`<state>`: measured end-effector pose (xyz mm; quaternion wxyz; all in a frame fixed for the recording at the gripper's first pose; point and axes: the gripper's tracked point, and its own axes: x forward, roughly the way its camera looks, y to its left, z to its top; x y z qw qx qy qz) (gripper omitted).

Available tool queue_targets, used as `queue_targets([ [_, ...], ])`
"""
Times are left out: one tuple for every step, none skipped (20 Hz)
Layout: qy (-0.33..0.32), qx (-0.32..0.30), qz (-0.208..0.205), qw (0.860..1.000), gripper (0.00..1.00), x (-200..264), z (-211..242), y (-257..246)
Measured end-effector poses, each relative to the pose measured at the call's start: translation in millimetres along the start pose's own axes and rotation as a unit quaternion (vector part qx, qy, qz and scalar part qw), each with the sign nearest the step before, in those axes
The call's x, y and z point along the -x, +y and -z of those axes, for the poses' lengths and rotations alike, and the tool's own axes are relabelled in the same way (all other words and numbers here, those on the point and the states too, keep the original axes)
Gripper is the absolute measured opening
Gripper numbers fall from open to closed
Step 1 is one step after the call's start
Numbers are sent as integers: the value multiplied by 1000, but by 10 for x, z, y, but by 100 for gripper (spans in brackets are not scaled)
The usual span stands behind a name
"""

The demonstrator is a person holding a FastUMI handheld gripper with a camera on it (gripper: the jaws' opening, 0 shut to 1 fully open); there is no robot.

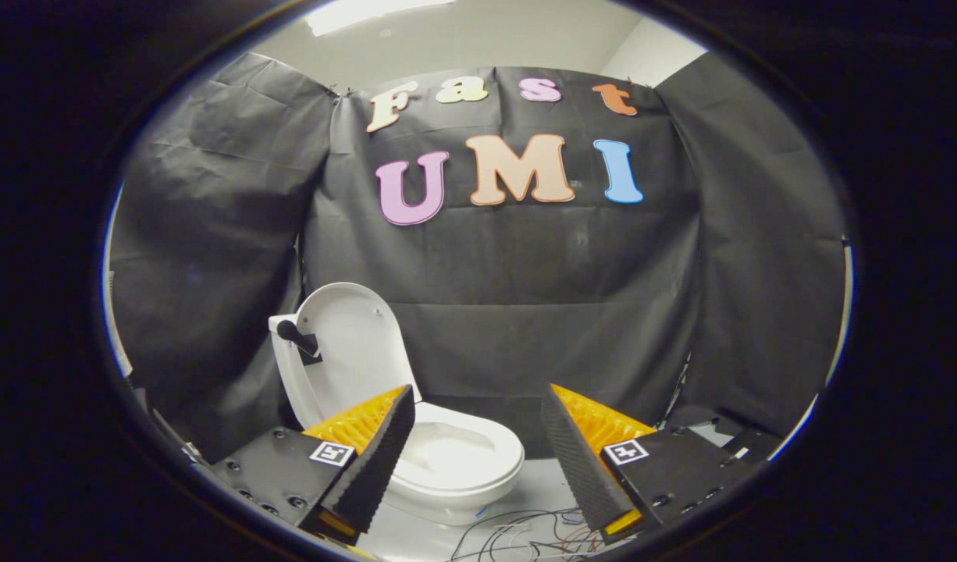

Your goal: Open the toilet lid.

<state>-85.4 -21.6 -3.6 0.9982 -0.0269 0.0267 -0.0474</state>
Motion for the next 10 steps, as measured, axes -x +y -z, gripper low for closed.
queue_targets([
  [0, 0, 0, 1000, 100, 7, 5, 1],
  [0, 0, 0, 1000, 100, 9, 2, 2],
  [0, 0, 0, 1000, 100, 12, 2, 1],
  [0, 0, 0, 1000, 100, 9, 2, 2],
  [0, 0, 0, 1000, 100, 4, -6, 0],
  [0, 0, 0, 1000, 100, 7, 2, 2],
  [0, 0, 0, 1000, 100, 11, 3, -2],
  [0, 0, 0, 1000, 100, 8, 1, -2],
  [0, 0, 0, 1000, 100, 3, -1, 0],
  [0, 0, 0, 1000, 100, 8, 1, -3],
])
